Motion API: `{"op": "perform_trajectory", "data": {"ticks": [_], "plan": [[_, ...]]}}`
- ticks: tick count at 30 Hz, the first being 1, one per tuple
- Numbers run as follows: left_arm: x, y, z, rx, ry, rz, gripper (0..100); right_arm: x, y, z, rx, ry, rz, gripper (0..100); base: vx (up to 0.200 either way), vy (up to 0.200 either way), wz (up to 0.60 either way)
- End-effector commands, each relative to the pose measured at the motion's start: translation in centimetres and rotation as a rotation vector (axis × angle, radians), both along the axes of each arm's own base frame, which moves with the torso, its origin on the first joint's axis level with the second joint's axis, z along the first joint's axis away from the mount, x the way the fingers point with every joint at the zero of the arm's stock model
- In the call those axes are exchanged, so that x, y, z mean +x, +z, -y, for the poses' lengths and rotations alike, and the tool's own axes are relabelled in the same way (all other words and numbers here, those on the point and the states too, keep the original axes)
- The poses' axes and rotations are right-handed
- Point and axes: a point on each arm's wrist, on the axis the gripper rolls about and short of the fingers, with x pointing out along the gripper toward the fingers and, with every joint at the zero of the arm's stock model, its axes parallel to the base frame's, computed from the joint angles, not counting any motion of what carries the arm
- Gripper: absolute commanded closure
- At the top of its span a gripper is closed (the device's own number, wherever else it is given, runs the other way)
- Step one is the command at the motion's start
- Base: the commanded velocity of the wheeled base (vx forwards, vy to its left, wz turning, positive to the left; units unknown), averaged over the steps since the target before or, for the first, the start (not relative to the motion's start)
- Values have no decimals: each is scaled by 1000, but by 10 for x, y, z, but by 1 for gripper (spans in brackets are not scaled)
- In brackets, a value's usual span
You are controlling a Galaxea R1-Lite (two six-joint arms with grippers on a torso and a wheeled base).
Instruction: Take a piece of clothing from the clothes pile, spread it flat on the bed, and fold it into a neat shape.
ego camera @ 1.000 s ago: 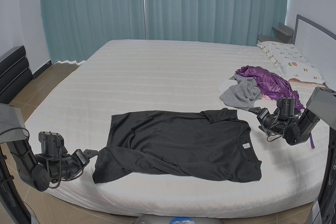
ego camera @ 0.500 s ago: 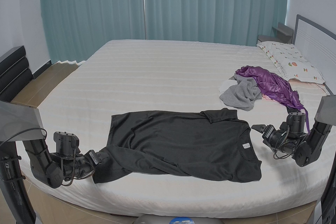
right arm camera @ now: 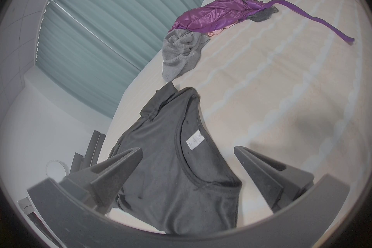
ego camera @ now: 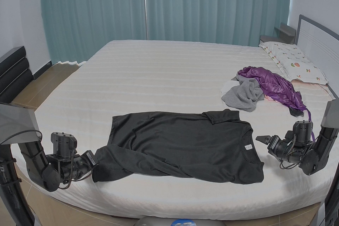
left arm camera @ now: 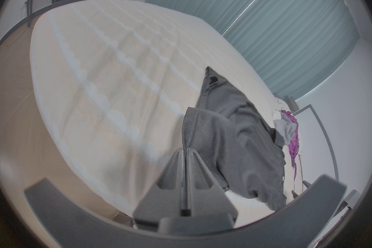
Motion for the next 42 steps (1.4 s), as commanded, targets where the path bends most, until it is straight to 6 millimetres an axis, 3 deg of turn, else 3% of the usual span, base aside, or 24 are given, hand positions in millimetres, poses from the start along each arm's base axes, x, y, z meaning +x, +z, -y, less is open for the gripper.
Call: {"op": "perform_trajectory", "data": {"ticks": [1,11,20,26,27,36,42], "plan": [[-13,37,-2,-12,3,117,100,-18,1,0,-3,33,-23,0,0,0,0],[-21,64,-3,-21,3,220,100,-36,-13,5,-6,94,-103,0,0,0,0],[-20,70,-6,-11,2,251,100,-37,-39,8,-43,127,-188,0,0,0,0],[-20,70,-7,-11,3,251,100,-34,-46,8,-40,128,-202,0,0,0,0],[-20,69,-7,-10,3,247,100,-31,-45,8,-40,129,-191,100,0,0,0],[-20,66,-8,-9,5,231,100,-17,-47,7,-32,129,-159,100,0,0,0],[-17,67,-9,-9,10,244,100,16,-28,10,9,76,-25,100,0,0,0]]}}
